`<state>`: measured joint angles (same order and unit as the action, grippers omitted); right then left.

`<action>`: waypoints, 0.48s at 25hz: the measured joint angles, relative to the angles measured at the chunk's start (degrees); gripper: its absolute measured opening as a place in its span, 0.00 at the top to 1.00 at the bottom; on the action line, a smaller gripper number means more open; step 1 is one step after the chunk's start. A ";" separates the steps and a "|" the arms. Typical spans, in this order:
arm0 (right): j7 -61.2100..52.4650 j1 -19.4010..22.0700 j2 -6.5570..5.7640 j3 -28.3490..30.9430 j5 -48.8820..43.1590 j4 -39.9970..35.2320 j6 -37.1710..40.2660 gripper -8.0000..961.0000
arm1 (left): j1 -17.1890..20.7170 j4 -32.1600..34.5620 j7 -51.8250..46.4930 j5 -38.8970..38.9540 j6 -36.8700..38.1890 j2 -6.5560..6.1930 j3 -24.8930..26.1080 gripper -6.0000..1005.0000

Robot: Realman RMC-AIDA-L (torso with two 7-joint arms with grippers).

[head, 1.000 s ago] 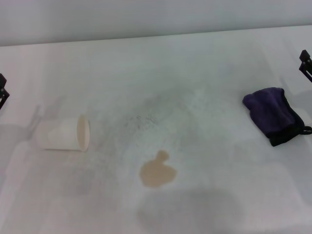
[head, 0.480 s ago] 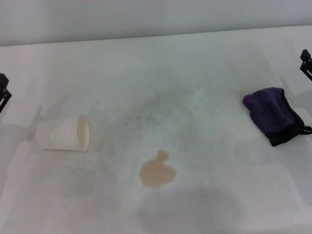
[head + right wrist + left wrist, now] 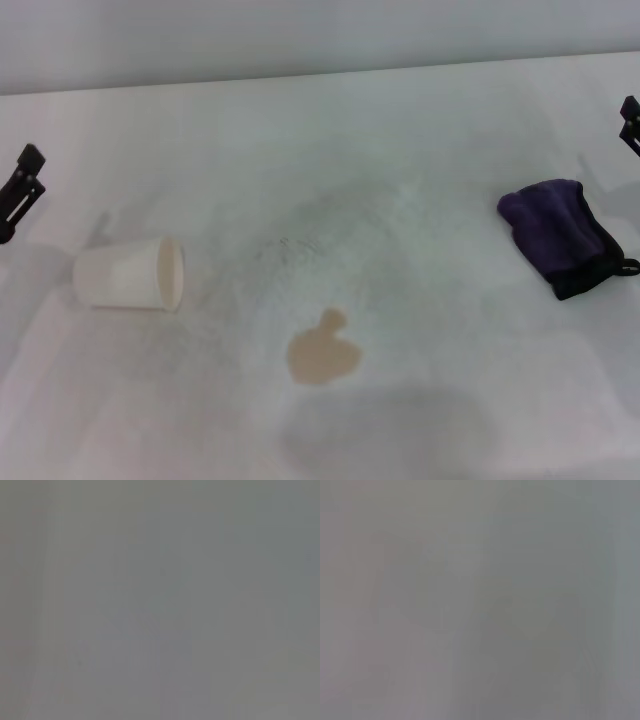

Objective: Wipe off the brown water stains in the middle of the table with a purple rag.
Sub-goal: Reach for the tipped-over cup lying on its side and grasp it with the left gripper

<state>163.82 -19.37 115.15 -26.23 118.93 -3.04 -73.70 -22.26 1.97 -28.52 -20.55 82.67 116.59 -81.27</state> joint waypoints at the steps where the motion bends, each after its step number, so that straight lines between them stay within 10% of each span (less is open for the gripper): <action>1: 0.00 -0.01 0.00 -0.08 -0.03 -0.14 -0.01 0.09 | 0.09 1.21 -1.79 -0.07 -0.37 -0.74 -1.76 0.13; 12: -0.26 -1.90 0.15 0.22 0.16 -0.75 -0.13 0.09 | 0.97 17.94 -23.45 -8.69 -10.28 -11.15 -11.90 0.13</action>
<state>163.56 -21.28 115.30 -26.01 119.10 -3.80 -73.83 -21.29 19.91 -51.97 -29.23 72.38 105.44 -93.17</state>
